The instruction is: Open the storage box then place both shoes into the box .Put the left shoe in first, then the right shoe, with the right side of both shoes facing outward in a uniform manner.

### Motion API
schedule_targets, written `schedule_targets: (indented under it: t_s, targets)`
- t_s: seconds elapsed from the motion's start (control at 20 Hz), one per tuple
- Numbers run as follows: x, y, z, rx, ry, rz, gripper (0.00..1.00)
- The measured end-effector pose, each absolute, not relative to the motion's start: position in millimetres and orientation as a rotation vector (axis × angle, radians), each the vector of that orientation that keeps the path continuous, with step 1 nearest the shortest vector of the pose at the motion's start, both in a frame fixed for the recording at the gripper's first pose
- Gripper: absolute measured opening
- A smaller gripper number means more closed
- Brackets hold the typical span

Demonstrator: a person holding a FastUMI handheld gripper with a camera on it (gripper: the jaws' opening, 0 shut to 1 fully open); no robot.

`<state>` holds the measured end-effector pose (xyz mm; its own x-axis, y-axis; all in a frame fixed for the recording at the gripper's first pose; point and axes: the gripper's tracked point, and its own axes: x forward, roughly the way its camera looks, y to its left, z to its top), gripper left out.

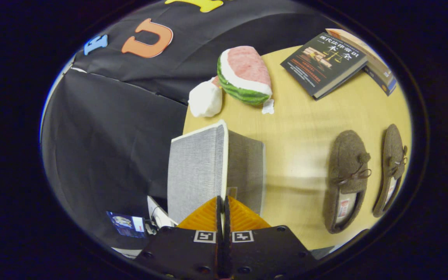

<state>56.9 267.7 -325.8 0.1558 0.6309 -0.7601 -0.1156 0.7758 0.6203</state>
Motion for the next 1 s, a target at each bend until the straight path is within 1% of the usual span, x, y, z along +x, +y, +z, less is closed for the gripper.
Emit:
schedule_targets:
  t_s: [0.2, 0.65, 0.85, 1.0]
  targets:
    - [49, 278, -296, 0.472, 1.298, 0.623, 0.01]
    - [40, 341, -202, 0.514, 1.232, 0.819, 0.00]
    - [33, 379, -181, 0.498, 1.214, 0.879, 0.00]
    - [23, 412, -179, 0.492, 1.242, 0.907, 0.00]
